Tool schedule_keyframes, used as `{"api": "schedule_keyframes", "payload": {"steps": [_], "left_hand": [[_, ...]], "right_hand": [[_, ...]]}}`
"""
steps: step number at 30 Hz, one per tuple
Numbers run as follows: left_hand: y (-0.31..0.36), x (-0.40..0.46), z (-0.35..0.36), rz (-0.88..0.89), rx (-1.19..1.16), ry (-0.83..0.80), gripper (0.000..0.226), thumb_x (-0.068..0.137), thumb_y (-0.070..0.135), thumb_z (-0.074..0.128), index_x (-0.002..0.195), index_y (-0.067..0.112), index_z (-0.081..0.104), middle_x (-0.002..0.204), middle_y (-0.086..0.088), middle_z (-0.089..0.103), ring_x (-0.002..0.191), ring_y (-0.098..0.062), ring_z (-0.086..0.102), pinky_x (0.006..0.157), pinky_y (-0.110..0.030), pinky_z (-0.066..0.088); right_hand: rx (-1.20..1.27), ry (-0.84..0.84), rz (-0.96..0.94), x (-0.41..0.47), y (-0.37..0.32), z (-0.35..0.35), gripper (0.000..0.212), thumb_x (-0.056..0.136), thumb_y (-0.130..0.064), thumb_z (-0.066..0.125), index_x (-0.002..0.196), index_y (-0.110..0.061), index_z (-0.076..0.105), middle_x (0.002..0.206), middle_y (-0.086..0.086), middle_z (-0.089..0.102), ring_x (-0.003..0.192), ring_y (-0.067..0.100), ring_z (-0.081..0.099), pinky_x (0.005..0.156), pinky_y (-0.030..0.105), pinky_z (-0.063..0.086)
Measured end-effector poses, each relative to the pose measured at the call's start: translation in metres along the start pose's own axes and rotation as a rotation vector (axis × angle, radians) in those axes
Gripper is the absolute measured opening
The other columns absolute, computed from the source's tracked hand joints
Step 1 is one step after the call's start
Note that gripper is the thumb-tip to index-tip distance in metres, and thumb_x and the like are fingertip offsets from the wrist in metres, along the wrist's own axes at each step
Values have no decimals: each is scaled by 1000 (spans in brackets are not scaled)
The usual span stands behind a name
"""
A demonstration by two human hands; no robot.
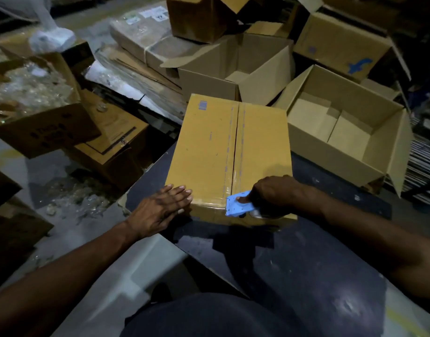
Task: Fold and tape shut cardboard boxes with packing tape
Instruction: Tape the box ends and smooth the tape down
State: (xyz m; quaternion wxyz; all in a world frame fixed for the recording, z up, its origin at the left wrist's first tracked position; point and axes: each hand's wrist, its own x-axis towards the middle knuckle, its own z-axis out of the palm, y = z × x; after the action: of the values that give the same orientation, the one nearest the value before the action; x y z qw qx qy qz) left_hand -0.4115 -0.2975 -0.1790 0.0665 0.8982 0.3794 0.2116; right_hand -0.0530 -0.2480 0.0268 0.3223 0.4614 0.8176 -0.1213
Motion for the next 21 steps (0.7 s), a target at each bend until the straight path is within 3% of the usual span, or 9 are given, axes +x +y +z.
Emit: {"api": "schedule_keyframes", "payload": {"steps": [4, 9, 13, 18, 21], "left_hand": [[9, -1, -3, -20, 16, -5, 60, 110, 26, 63, 166, 16, 46, 176, -1, 38, 165, -23, 31, 131, -54, 32], [49, 29, -17, -154, 201, -26, 78, 94, 64, 64, 153, 13, 62, 163, -7, 56, 155, -26, 47, 131, -48, 32], [87, 57, 19, -92, 217, -157, 99, 100, 79, 47, 170, 10, 36, 178, -12, 31, 164, -26, 31, 135, -48, 23], [73, 50, 41, -91, 207, -141, 79, 108, 60, 51, 172, 16, 34, 180, -6, 26, 167, -21, 25, 132, -47, 30], [73, 52, 37, -68, 219, -133, 78, 109, 59, 51, 172, 17, 33, 180, -4, 26, 167, -19, 23, 133, -45, 29]], "right_hand": [[-59, 49, -12, 7, 1, 5, 48, 98, -62, 63, 142, -44, 55, 123, -4, 67, 114, 27, 66, 95, 51, 51], [-49, 12, 18, 13, 0, -4, 46, 100, -60, 64, 143, -45, 54, 125, -5, 65, 118, 25, 65, 99, 50, 48], [-95, -21, -8, 14, -6, -10, 57, 95, -48, 76, 146, -36, 54, 127, -1, 65, 110, 27, 68, 88, 44, 57], [-101, -56, -28, 5, -3, -16, 66, 88, -31, 84, 147, -29, 54, 124, 2, 66, 92, 25, 63, 78, 41, 58], [-135, -50, -22, -2, 8, -5, 65, 86, -36, 84, 145, -32, 54, 120, -2, 67, 98, 24, 67, 85, 43, 59]]}}
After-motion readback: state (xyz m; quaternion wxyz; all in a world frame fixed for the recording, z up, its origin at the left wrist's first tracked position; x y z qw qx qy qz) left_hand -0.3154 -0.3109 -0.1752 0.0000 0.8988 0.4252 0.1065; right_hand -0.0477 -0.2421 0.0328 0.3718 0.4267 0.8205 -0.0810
